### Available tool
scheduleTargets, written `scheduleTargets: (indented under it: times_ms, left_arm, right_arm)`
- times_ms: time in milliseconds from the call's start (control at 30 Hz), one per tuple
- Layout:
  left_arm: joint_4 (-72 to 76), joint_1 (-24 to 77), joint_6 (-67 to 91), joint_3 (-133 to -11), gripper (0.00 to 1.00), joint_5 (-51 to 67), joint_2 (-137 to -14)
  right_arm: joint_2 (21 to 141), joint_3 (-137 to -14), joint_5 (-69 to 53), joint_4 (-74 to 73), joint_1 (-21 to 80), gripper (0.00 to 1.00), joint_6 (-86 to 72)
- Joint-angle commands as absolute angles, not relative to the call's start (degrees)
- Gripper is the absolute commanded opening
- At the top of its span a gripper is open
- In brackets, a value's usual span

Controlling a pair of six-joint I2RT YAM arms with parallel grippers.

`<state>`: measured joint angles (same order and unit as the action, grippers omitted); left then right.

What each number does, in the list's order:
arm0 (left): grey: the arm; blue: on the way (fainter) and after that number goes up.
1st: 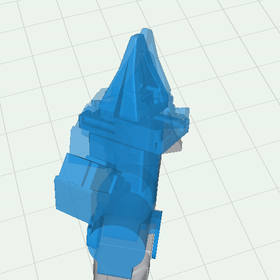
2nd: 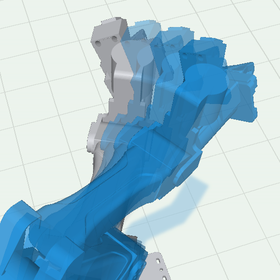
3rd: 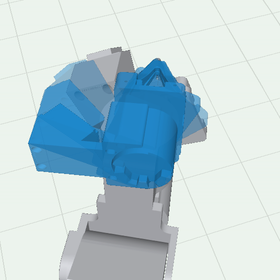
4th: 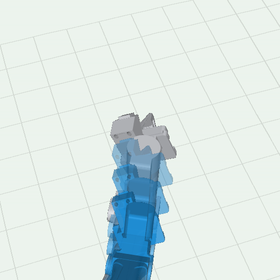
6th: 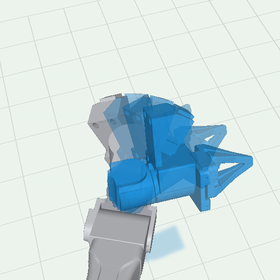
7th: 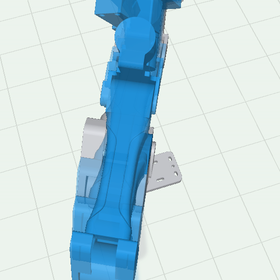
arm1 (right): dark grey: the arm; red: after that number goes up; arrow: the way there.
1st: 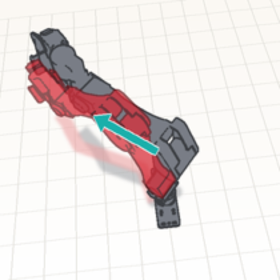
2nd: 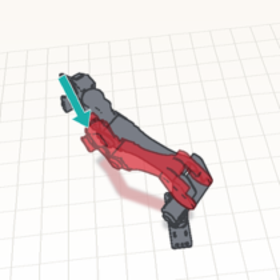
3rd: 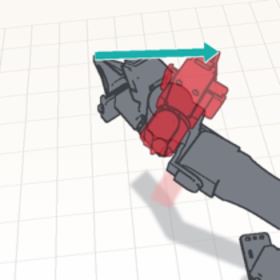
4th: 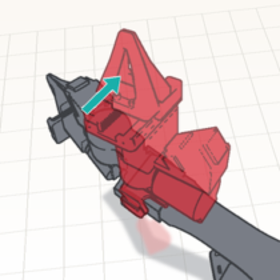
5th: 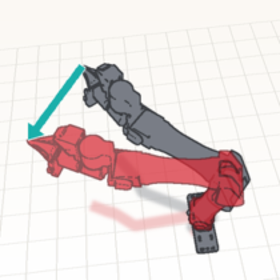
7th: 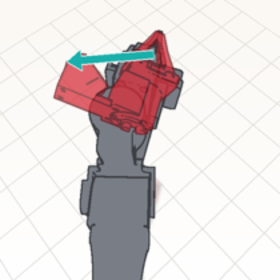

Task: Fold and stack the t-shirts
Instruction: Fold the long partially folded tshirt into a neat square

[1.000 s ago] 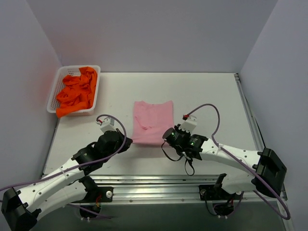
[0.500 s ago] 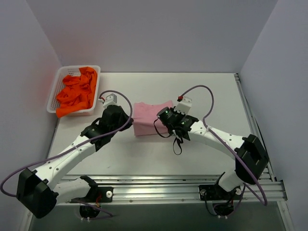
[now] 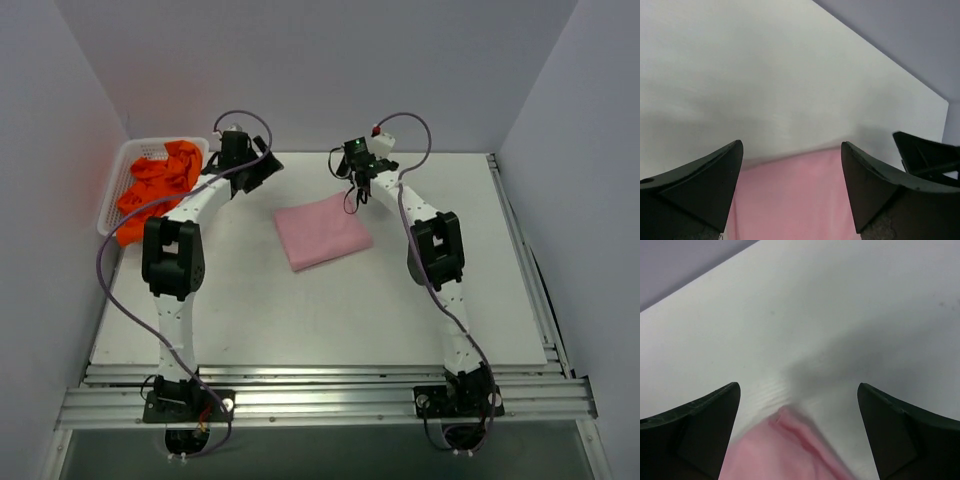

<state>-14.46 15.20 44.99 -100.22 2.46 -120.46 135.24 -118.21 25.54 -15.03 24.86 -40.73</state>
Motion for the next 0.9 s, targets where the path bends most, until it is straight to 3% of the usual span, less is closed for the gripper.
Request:
scheduleTargets:
  times_ms: [0, 167, 333, 500, 700, 867]
  left_arm:
    - [-23.2, 10.7, 43.6, -113.5, 0.88, 7.4, -126.4]
    - [-18.6, 10.5, 43.1, -103.5, 0.90, 2.5, -114.5]
    - [-17.7, 10.8, 43.1, -93.2, 0.89, 1.9, -104.7]
    - [-9.8, 12.7, 44.3, -73.2, 0.89, -1.0, -94.3]
    - [-2.7, 14.5, 45.3, -59.9, 0.88, -1.5, -89.8]
    - [0.9, 15.0, 45.5, -58.3, 0.87, -0.7, -91.5]
  right_arm:
    - [134.1, -129.3, 23.3, -23.7, 22.1, 1.00, -34.4]
    - [119.8, -105.7, 22.2, -8.9, 20.9, 1.00, -34.0]
    - [111.6, -93.3, 18.4, -4.9, 20.8, 1.00, -33.3]
    - [105.0, -77.8, 11.7, 3.9, 20.0, 1.00, -32.3]
    - [104.7, -70.1, 2.0, 11.0, 19.2, 1.00, -31.2]
    - [108.6, -69.8, 0.7, 12.7, 20.5, 1.00, -31.0]
